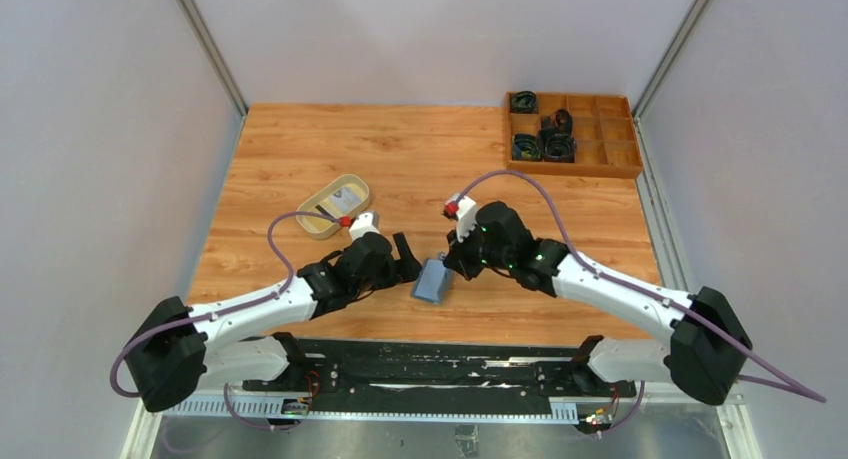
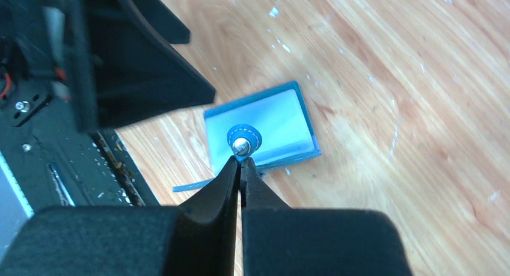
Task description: Take the credit cards out of the card holder
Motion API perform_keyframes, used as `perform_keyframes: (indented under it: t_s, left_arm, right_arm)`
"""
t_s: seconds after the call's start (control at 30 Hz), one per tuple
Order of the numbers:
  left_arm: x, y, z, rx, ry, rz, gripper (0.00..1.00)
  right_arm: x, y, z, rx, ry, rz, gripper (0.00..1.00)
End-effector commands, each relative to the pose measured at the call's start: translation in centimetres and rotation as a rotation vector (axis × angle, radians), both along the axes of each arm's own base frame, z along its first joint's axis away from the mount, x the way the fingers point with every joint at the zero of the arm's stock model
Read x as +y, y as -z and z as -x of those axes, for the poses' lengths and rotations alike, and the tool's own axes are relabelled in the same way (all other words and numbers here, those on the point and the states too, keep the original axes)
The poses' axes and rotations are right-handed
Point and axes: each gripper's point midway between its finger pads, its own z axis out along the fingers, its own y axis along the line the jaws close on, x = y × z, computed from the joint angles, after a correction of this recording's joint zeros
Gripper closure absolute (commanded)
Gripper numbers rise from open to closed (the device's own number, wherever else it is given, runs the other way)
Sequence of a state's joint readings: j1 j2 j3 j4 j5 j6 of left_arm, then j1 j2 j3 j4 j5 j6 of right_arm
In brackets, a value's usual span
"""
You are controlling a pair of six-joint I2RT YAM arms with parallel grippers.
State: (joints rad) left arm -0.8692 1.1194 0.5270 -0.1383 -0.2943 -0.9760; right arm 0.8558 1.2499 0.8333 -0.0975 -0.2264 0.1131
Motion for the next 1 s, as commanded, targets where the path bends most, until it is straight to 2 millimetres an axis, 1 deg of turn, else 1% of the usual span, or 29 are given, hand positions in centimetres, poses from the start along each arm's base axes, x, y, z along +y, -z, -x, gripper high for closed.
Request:
perform_keyframes:
  t_s: [0.0,0.1,0.2,0.23,0.27,0.33,0.4,0.43,0.47,0.5,0.53,0.6,0.63,0.7,0.77,0.8,0.83,0.97]
  left_arm:
    - [0.2,-0.9,0.1,-0.021,0.005,-0.015,0.0]
    - [1.0,-1.2,0.0,-0.035,-0.008,-0.047,0.0]
    - [1.3,-1.8,-0.2,-0.048,-0.009,-0.062,0.0]
    - [1.3,-1.8,-0.2,-0.05,-0.007,-0.07,0.0]
    - [1.4,-1.9,-0.2,-0.05,-0.007,-0.073,0.0]
    - [1.4,-2.0,-0.2,-0.049,-0.005,-0.081,0.0]
    - [1.5,-2.0,-0.1,-0.047,-0.003,-0.081,0.0]
    - [1.5,-2.0,-0.1,-0.047,-0.002,-0.079,0.0]
    - [1.5,-2.0,0.0,-0.046,-0.003,-0.078,0.0]
    - [1.5,-2.1,0.0,-0.048,-0.003,-0.075,0.0]
    - [1.6,-2.0,0.0,-0.047,-0.005,-0.075,0.0]
    - [1.5,-2.0,0.1,-0.047,-0.001,-0.072,0.0]
    - [1.5,-1.9,0.1,-0.045,0.001,-0.071,0.0]
    - [1.3,-1.8,0.1,-0.041,0.005,-0.069,0.0]
    - [1.0,-1.7,0.1,-0.037,0.014,-0.062,0.0]
    - [0.8,-1.7,0.1,-0.035,0.019,-0.059,0.0]
    - [0.7,-1.5,0.1,-0.032,0.02,-0.061,0.0]
    - [0.6,-1.3,0.1,-0.028,0.023,-0.055,0.0]
  right_arm:
    - [-2.6,0.2,-0.9,-0.06,0.118,-0.08,1.0]
    - [-5.5,1.3,-0.8,-0.065,0.226,-0.096,1.0]
    - [-8.1,3.0,-0.4,-0.053,0.331,-0.101,1.0]
    - [-8.9,3.2,-0.4,-0.06,0.374,-0.11,0.99]
    - [-9.6,4.0,-0.2,-0.051,0.407,-0.106,0.98]
    - [-11.0,4.5,-0.1,-0.051,0.485,-0.115,0.99]
    - [-12.7,5.5,0.1,-0.026,0.58,-0.104,0.99]
    - [-13.4,6.1,0.5,-0.008,0.613,-0.091,0.99]
    - [-13.9,6.3,0.7,-0.003,0.632,-0.092,0.97]
    - [-14.2,6.9,1.0,0.008,0.646,-0.098,0.88]
    - [-14.3,7.0,1.2,0.016,0.658,-0.11,0.84]
    - [-14.6,7.9,1.6,0.039,0.674,-0.122,0.63]
    - [-14.5,8.1,1.7,0.047,0.674,-0.136,0.57]
    - [-14.1,8.6,1.9,0.073,0.671,-0.149,0.48]
    - [-13.7,9.1,2.1,0.099,0.662,-0.153,0.43]
    - [-13.5,9.6,2.3,0.122,0.659,-0.138,0.42]
    - [-13.1,9.4,2.1,0.125,0.654,-0.152,0.41]
    - [-12.1,9.7,2.0,0.161,0.636,-0.164,0.39]
